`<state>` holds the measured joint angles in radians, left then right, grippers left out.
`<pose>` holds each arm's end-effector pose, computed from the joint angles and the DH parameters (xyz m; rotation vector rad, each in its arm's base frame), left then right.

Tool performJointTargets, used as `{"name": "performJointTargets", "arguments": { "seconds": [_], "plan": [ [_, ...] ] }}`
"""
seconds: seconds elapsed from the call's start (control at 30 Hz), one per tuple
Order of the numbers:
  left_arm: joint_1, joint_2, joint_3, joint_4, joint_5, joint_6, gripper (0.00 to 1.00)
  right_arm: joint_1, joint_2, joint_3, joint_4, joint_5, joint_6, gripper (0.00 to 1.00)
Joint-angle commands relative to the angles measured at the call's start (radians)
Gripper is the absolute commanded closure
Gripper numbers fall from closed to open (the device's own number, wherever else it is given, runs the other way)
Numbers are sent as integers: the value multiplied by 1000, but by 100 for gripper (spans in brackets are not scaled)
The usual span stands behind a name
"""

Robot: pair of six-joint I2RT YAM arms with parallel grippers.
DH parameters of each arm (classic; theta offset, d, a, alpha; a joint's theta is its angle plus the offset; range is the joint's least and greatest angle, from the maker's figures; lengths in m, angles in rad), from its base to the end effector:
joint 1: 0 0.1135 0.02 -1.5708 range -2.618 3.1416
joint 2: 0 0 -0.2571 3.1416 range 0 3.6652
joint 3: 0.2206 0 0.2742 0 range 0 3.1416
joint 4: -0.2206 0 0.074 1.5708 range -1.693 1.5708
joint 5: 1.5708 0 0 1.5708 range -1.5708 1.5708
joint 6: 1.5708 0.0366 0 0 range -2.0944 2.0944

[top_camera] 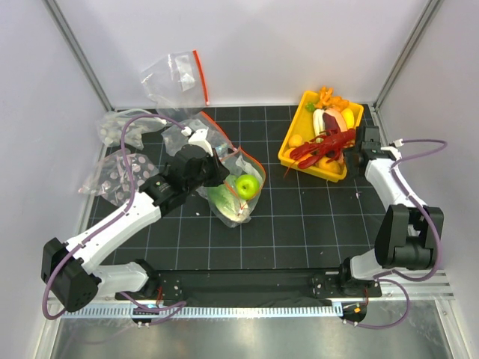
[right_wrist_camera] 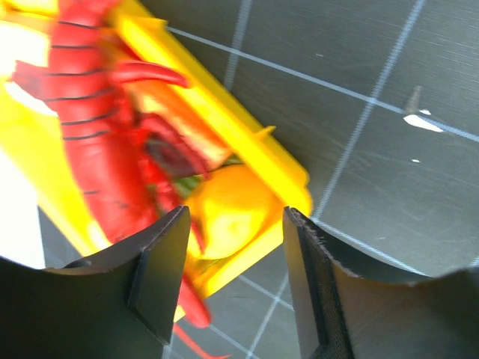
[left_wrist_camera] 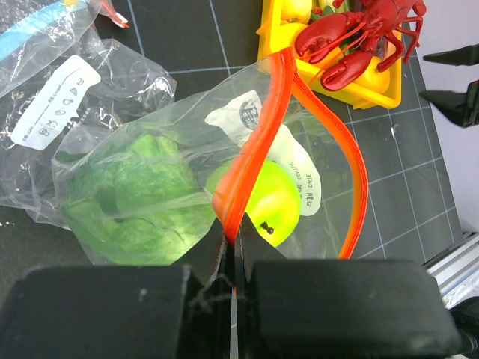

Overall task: Place the food in the zip-top bag and seal the zipper
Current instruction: Adjust the bin at the center of the board, then adjust the fake food in the bin.

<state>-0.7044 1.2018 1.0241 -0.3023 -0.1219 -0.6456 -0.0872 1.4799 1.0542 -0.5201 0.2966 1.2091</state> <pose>0.2308 -0.1903 0.3141 -0.0162 2.1239 -0.7037 0.3267 -0.0393 0.2253 1.5790 1.8885 0.1116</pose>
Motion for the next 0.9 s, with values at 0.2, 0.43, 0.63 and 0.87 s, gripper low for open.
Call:
{"name": "performJointTargets", "arguments": {
  "seconds": [0.2, 0.43, 0.63, 0.87],
  "plan": [
    [5, -13, 4, 46, -10, 18, 100, 7, 22, 23, 51, -17, -2, 56],
    [6, -10, 5, 48, -7, 18, 100, 33, 74, 52, 86, 12, 4, 67],
    [6, 1, 11, 48, -10, 23, 100, 87, 197, 194, 80, 23, -11, 68],
    [6, -28, 13, 35, -10, 27, 100, 152, 283, 303, 94, 56, -83, 64]
  ]
}}
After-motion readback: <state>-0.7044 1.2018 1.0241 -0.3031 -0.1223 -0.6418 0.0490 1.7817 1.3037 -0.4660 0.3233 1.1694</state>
